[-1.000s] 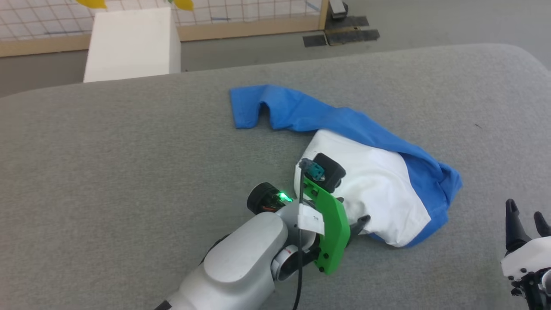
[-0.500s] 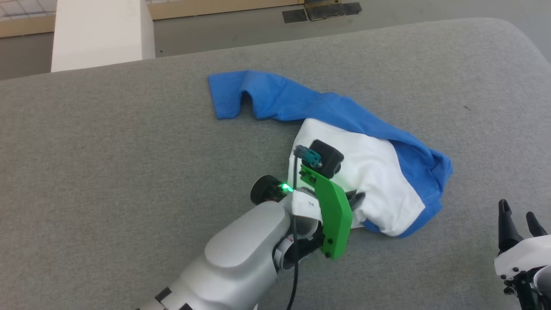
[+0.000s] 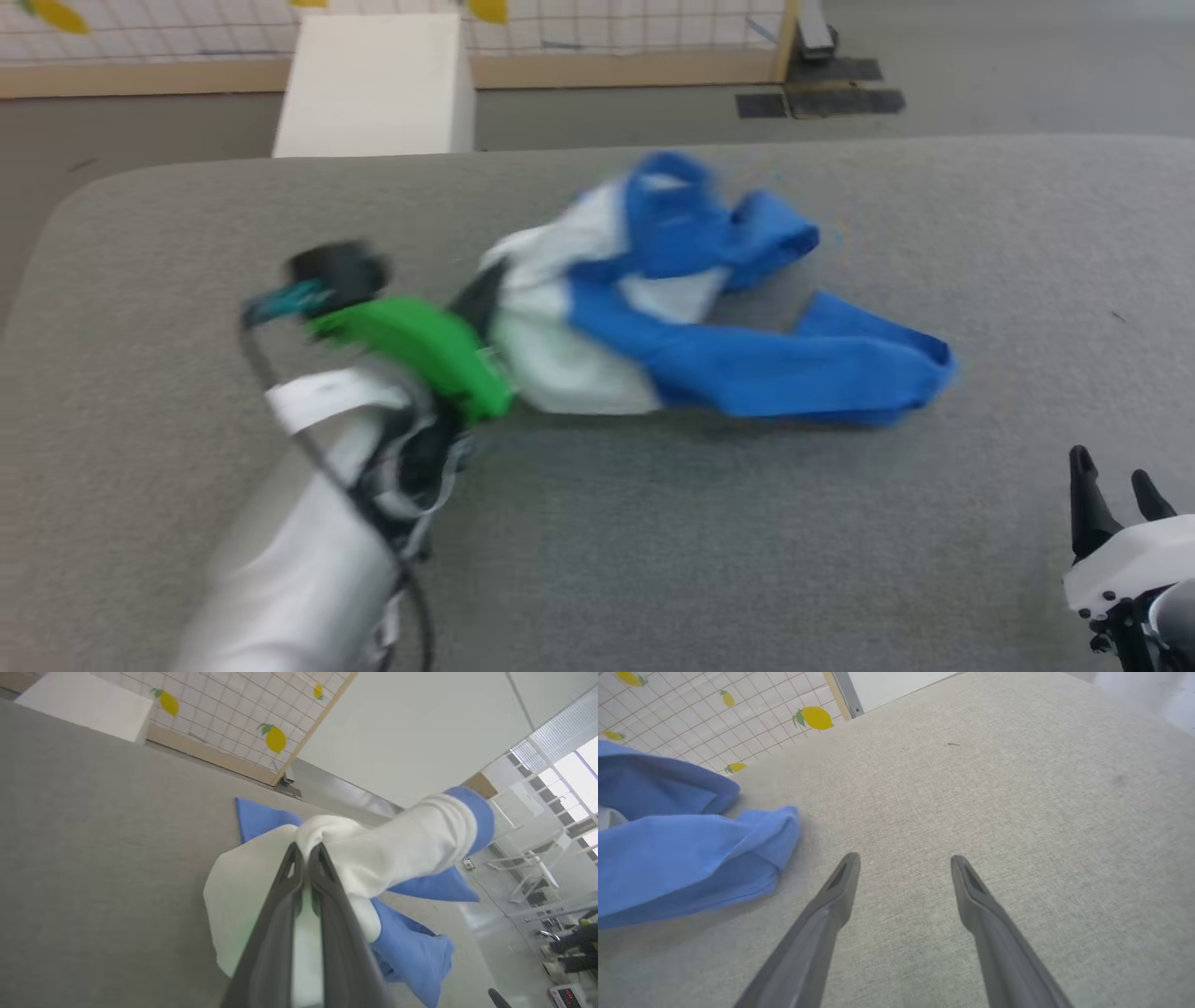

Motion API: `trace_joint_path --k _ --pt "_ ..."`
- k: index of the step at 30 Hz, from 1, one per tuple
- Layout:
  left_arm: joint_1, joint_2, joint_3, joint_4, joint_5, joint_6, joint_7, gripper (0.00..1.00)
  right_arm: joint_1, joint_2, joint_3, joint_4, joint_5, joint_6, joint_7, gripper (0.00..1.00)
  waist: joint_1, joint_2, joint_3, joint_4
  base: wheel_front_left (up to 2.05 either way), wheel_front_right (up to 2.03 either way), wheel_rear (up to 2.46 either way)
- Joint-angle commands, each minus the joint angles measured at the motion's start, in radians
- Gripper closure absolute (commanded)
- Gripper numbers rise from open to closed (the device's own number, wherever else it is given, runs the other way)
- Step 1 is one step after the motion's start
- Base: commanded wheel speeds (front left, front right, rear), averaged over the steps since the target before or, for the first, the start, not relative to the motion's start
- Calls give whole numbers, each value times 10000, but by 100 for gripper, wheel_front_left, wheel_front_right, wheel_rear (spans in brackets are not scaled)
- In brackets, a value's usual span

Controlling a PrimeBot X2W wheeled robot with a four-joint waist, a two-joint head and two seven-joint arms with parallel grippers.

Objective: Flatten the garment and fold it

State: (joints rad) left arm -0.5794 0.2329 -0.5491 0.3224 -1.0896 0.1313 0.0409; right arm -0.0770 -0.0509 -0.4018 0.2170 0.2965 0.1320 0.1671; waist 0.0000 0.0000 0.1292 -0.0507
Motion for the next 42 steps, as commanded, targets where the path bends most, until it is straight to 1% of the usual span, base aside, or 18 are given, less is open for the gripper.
trace_joint_path --k 1,3,6,8,10,13,14,15,17,19,20,21,22,25,27,31,35,42 --pt "637 421 319 -23 -18 464 -242 100 86 7 102 -54 -43 -13 36 0 0 0 -557 821 0 0 0" --pt "1470 896 774 -88 -76 1177 -506 100 92 7 247 -66 -15 -13 74 0 0 0 -581 981 0 0 0" --pt "2896 1354 1252 -294 -234 2167 -738 100 98 7 408 -70 19 -13 94 0 0 0 -599 1201 0 0 0" --pt "3695 1438 1280 -441 -403 2568 -575 100 129 7 463 -62 34 -13 115 0 0 0 -612 1348 0 0 0" --pt "4254 1421 1146 -558 -574 2741 -275 100 153 7 490 -50 21 -13 128 0 0 0 -623 1484 0 0 0" --pt "4582 1251 1065 -801 -834 2632 -68 100 148 7 540 -33 5 -13 141 0 0 0 -653 1634 0 0 0" --pt "4589 1198 1108 -907 -919 2492 -94 64 138 7 567 -41 -1 -13 150 0 0 0 -664 1673 0 0 0" --pt "4551 1158 1158 -1005 -951 2386 -172 0 133 7 588 -53 -11 -13 152 0 0 0 -689 1718 0 0 0" --pt "4473 1149 1294 -1258 -978 2202 -359 0 106 7 684 -81 -42 -13 171 0 0 0 -734 1762 0 0 0" --pt "4362 1279 1510 -1547 -811 2044 -798 0 75 7 827 -118 -102 -13 223 0 0 0 -767 1796 0 0 0" --pt "4367 1906 1899 -2160 559 2128 -2531 0 -41 7 1704 -349 -299 -13 555 0 0 0 -829 1848 0 0 0" --pt "4418 1976 1945 -2244 823 2114 -2703 0 -74 7 1922 -420 -330 -13 623 0 0 0 -831 1863 0 0 0" --pt "4492 2080 2030 -2327 1310 2209 -2871 0 -116 7 2240 -511 -398 -13 742 0 0 0 -826 1889 0 0 0" --pt "4720 2063 2269 -2641 2436 2246 -3009 0 -247 7 3266 -708 -606 -13 1265 0 0 0 -783 1974 0 0 0" --pt "4863 1854 2603 -3047 3496 2195 -3019 0 -427 7 4123 -811 -835 -13 1791 0 0 0 -726 2064 0 0 0" --pt "5175 1312 3021 -3419 4864 1925 -3023 0 -950 7 5342 -700 -1406 -13 2752 0 0 0 -592 2239 0 0 0" --pt "5289 758 3359 -3410 5526 1592 -3025 0 -1601 -89 6071 -210 -2135 -13 3389 0 0 0 -441 2449 0 0 0" --pt "5321 74 3852 -3144 6087 1041 -3026 0 -2276 -258 6622 886 -2765 -13 4073 0 0 0 -222 2719 0 0 0"
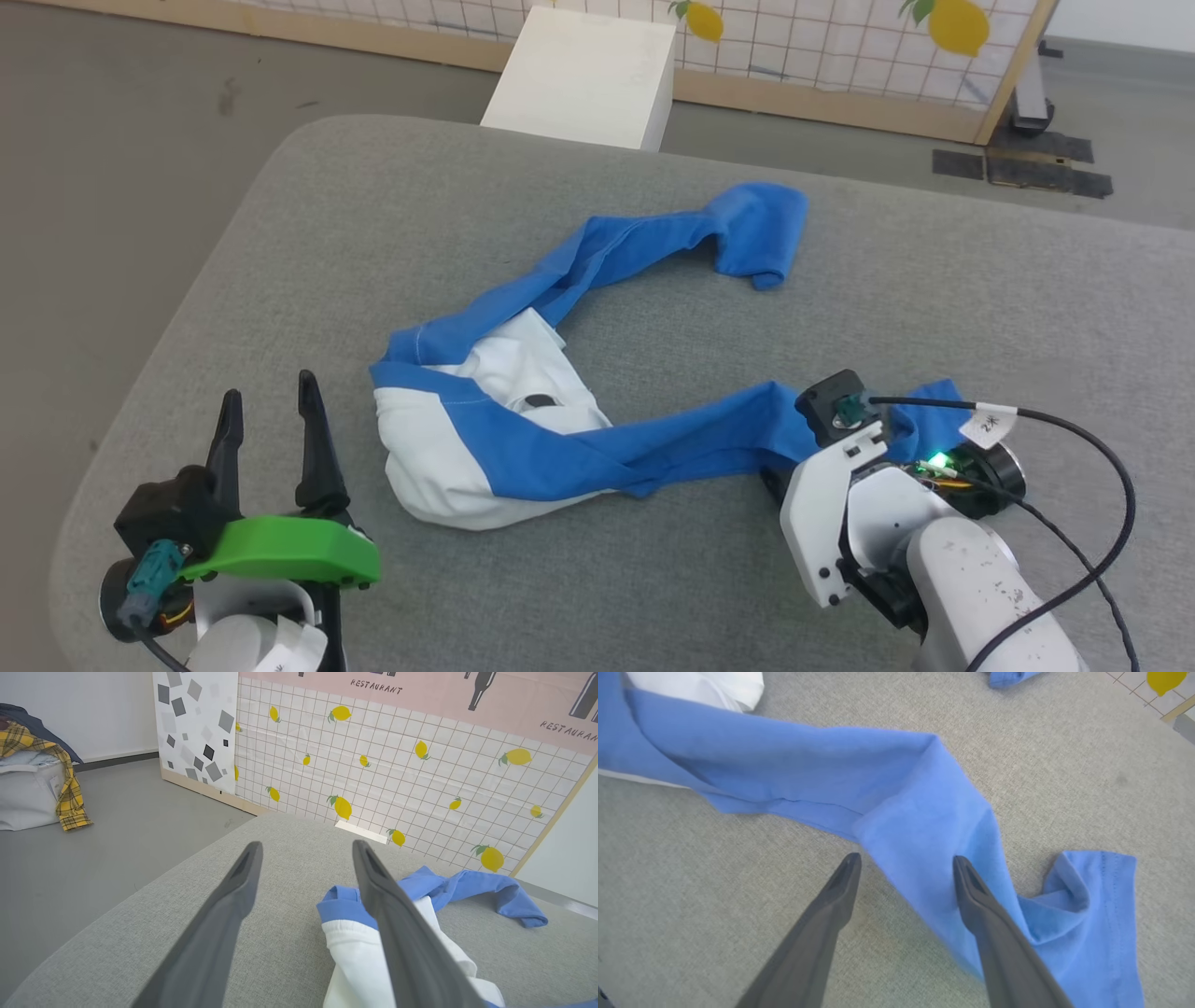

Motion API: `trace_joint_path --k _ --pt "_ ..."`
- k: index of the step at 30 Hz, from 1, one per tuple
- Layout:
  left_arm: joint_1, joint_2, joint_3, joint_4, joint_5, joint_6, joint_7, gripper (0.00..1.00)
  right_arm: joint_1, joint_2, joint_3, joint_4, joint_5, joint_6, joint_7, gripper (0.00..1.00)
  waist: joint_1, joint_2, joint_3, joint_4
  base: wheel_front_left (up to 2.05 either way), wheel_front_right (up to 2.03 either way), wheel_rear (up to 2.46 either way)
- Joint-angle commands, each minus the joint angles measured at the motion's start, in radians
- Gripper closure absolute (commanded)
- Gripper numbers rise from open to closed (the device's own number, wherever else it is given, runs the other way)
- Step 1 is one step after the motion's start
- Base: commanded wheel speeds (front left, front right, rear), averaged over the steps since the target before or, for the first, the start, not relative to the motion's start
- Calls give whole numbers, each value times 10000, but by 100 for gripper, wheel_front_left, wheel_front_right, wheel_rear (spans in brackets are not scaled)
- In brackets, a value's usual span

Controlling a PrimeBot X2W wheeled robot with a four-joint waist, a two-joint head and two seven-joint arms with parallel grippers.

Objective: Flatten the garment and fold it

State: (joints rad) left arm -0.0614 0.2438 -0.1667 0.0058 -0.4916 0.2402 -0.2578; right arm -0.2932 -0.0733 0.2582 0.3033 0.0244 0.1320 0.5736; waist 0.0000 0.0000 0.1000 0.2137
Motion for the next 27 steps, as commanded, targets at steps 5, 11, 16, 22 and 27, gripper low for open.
trace_joint_path --k 5,11,16,22,27 --pt "160 -378 377 148 407 -362 -39 0 -346 -71 89 457 10 -13 -91 56 0 0 131 98 0 0 0" --pt "144 -699 627 319 675 -705 -39 0 -259 -148 -55 271 683 -13 -467 100 0 0 13 -19 0 0 0" --pt "115 -880 753 461 806 -925 -39 0 603 -1101 -735 -972 1494 -13 -319 100 0 0 -151 -81 0 0 0" --pt "136 -972 854 593 912 -1109 -39 0 1594 -2814 -3986 -2163 1263 -13 346 100 0 0 -259 -217 0 0 0" --pt "137 -1026 906 750 915 -1209 -39 0 1658 -3094 -6499 -2034 527 -13 464 100 0 0 -297 -341 0 0 0"
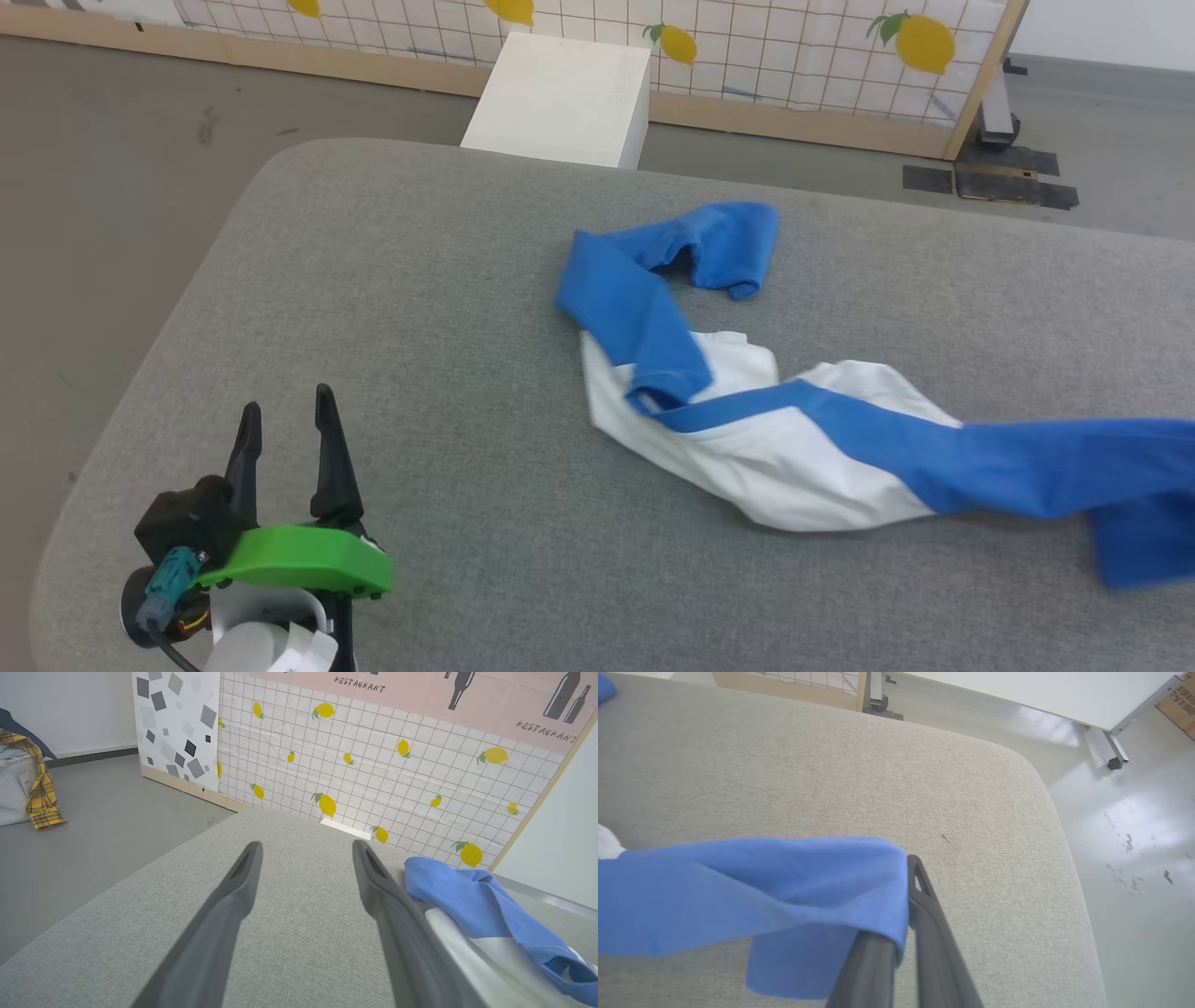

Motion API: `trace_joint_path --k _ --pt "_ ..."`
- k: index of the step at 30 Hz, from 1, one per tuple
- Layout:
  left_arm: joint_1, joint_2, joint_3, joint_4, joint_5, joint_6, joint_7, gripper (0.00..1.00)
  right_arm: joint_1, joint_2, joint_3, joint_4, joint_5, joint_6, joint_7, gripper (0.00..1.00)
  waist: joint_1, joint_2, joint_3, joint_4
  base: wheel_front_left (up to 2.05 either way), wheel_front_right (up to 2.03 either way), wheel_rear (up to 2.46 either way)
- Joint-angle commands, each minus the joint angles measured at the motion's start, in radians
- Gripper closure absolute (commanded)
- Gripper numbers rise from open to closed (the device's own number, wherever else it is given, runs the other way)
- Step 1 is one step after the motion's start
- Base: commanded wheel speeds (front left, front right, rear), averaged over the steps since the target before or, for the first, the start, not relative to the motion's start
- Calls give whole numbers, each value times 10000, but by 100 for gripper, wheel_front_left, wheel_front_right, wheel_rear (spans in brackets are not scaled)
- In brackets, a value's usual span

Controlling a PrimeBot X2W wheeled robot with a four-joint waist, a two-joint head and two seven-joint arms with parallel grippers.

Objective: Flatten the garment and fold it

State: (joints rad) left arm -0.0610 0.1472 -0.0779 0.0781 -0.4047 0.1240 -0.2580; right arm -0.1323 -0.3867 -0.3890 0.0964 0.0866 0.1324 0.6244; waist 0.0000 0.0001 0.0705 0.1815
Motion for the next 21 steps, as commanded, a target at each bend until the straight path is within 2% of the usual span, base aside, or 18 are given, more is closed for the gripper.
trace_joint_path --k 1,5,6,7,11,15,17,21 --pt "124 -82 11 67 41 -68 -37 0 6 87 -400 166 -284 -17 -120 100 0 -1 4 -41 0 0 0" --pt "117 -158 7 225 3 -120 -37 0 -186 719 -1411 817 -997 -17 -469 100 0 -1 -28 -147 0 0 0" --pt "112 -169 0 270 -7 -137 -37 0 -194 895 -1425 959 -1014 -17 -485 80 0 -1 -44 -162 0 0 0" --pt "109 -182 -4 326 -35 -160 -37 0 -213 1072 -1380 1036 -998 -17 -601 0 0 -1 -68 -196 0 0 0" --pt "60 -188 -46 474 -98 -211 -15 0 -458 1918 -1586 698 -396 -17 -1520 0 0 -1 -166 -318 0 0 0" --pt "-99 -270 -187 534 -281 -335 190 0 -429 2917 -1671 -335 628 -17 -2383 0 0 -1 -266 -424 0 0 0" --pt "-270 -381 -371 571 -471 -479 443 0 -208 3187 -1643 -845 1187 -17 -2683 0 0 -1 -292 -455 0 0 0" --pt "-1032 -574 -1048 838 -776 -865 1422 0 431 3335 -1304 -1449 1449 -17 -2892 0 0 -1 -252 -564 0 0 0"
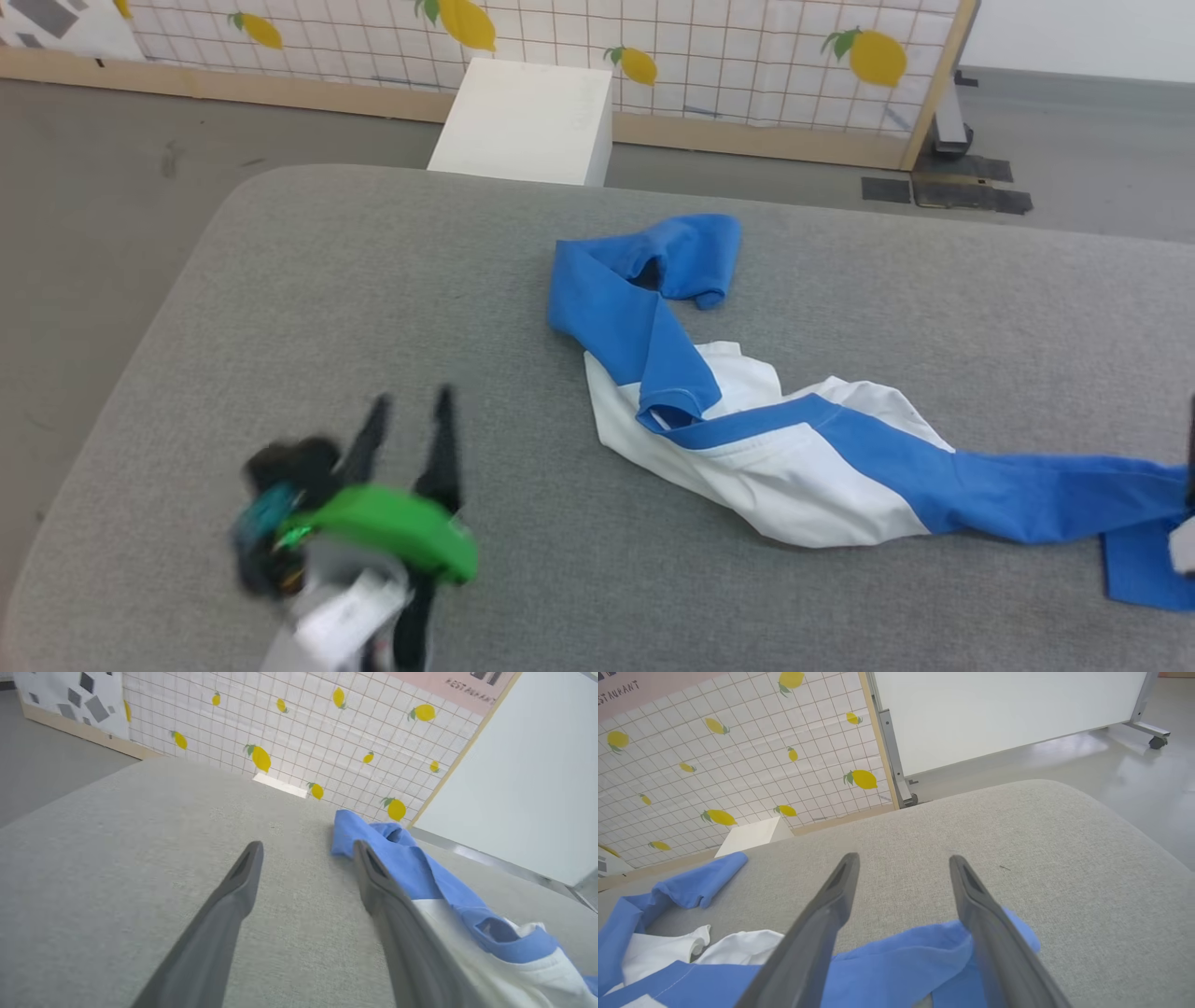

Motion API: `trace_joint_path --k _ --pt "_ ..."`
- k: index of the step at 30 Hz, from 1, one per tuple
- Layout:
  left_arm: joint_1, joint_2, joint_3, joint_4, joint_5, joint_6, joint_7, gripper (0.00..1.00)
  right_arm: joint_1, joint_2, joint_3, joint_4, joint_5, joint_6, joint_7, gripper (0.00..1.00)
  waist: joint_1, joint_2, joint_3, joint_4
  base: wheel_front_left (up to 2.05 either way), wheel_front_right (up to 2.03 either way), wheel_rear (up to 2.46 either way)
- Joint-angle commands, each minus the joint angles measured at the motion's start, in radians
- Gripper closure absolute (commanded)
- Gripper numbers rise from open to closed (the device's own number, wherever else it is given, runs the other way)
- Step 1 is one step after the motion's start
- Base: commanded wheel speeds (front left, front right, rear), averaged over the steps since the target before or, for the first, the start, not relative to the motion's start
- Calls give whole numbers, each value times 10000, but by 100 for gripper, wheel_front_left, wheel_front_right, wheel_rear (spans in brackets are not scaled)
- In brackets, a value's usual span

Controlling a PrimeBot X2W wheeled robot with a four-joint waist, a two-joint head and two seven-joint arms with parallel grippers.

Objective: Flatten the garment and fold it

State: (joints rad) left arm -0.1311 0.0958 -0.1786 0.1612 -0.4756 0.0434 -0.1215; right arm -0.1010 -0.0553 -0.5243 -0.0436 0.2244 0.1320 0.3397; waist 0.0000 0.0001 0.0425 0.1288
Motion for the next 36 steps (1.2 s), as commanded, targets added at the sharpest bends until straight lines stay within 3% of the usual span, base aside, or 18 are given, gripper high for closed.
trace_joint_path --k 1,5,12,18,24,26,27,36 --pt "-577 -127 -212 138 -215 -131 400 0 222 33 176 -112 111 -13 -29 0 0 -1 54 -78 0 0 0" --pt "-1970 -330 -1143 939 -724 -341 2261 0 474 46 732 -40 355 -13 -19 0 0 -1 168 -362 0 0 0" --pt "-4286 -437 -2612 2663 -1293 -126 5826 0 366 49 1335 290 400 -13 -211 0 0 -1 509 -1031 0 0 0" --pt "-5300 -430 -3024 4063 -1163 99 7015 0 238 50 1606 532 317 -13 -433 0 0 -1 750 -1608 0 0 0" --pt "-5530 -408 -3023 4861 -1236 200 7131 0 223 50 1548 636 207 -13 -574 0 0 -1 907 -1854 0 0 0" --pt "-5562 -415 -2951 4884 -1347 156 6895 59 238 50 1504 636 152 -13 -602 0 0 -1 948 -1841 0 0 0" --pt "-5570 -420 -2921 4881 -1419 120 6757 100 249 50 1483 643 149 -13 -616 0 0 -1 954 -1822 0 0 0" --pt "-5529 -448 -2483 3986 -2350 -99 5487 100 301 50 1465 811 75 -13 -658 0 0 -1 673 -1238 0 0 0"
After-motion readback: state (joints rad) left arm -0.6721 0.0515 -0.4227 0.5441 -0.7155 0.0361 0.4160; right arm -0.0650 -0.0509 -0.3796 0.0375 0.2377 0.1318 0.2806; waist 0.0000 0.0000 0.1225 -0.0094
